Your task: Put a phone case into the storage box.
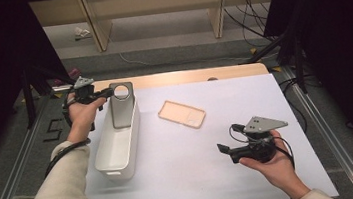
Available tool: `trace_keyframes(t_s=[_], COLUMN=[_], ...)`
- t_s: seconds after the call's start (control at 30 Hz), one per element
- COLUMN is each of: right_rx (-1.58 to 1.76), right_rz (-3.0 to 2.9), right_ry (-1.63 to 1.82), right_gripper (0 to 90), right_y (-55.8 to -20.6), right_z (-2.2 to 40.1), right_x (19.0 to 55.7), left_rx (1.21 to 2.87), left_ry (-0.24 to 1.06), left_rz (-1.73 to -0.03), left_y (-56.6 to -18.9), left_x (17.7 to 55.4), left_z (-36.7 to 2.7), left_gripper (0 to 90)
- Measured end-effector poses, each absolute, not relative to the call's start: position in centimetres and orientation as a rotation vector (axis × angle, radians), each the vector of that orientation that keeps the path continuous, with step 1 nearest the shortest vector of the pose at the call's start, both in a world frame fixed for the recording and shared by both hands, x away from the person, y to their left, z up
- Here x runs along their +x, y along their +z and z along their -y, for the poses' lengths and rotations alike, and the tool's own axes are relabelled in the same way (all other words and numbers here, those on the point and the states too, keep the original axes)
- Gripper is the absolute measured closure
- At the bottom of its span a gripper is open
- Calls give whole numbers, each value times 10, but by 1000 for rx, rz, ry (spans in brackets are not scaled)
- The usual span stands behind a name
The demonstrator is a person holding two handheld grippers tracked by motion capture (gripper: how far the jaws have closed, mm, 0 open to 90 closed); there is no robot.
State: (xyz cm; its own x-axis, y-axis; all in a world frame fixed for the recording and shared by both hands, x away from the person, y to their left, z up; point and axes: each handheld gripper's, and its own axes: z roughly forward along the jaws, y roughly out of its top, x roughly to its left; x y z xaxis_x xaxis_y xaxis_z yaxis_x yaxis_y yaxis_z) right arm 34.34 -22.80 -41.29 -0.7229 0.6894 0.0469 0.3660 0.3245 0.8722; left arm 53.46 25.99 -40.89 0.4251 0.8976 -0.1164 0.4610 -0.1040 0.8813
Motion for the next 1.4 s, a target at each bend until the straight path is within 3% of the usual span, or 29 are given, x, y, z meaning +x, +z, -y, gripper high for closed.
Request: trace_keyframes(t_s=[1.4], right_rx=[938], right_rz=[-2266], right_ry=[1356], right_gripper=[162], right_y=[-413], right_z=[227], right_x=[343], left_rx=[1808], left_ry=[675], left_rz=[-1229], left_y=[-412], left_x=[543], left_z=[-253], left_gripper=[770])
